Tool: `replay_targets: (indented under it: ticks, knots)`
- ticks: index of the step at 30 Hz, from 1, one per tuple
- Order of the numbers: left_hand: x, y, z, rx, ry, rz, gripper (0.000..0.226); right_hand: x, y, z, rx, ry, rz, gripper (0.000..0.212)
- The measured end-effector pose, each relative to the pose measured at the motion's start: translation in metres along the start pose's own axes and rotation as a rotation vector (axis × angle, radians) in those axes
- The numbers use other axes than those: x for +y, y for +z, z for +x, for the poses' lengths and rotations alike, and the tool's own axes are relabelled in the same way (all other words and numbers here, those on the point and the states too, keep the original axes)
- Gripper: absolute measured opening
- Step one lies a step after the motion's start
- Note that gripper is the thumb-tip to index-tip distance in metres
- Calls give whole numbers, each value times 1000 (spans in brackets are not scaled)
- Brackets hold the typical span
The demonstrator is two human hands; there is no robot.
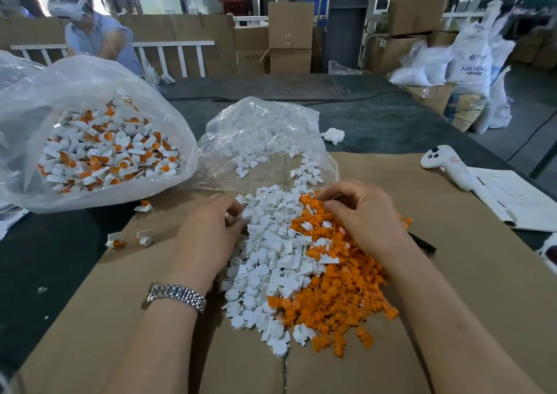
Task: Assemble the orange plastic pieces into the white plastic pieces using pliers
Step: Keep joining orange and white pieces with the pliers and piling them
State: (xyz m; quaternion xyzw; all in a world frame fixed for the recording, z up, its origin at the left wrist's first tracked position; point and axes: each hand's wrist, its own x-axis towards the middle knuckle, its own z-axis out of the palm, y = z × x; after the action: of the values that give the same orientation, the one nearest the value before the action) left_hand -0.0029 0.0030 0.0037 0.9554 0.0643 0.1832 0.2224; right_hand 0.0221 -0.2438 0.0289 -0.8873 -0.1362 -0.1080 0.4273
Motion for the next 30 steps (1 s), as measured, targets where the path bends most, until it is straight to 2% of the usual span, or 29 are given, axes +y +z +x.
replay_targets:
  ticks: [4,7,10,15,19,23,27,30]
  knots:
    - [6,-5,-3,3,-131,-390,14,-2,1,-1,-3,7,113,17]
    - [17,-9,-9,-127,-149,-667,15,-10,4,-5,-7,-15,300,17]
    - [25,-10,-13,-254,-155,-819,21,-18,9,-9,-17,-105,386,17]
    - [32,-12,-15,-324,-157,-949,17,-26,21,-14,-49,-256,267,14]
    - [33,-13,-16,-364,-152,-943,20,-29,27,-15,-43,-382,104,12]
    - [30,-17,-16,-473,-100,-963,35,-27,27,-15,-7,-367,89,13]
    - [31,-17,-18,-372,-42,-804,29,-27,25,-14,-8,-294,166,15]
    - [36,-16,-21,-355,-43,-900,30,-27,24,-14,2,-280,219,16]
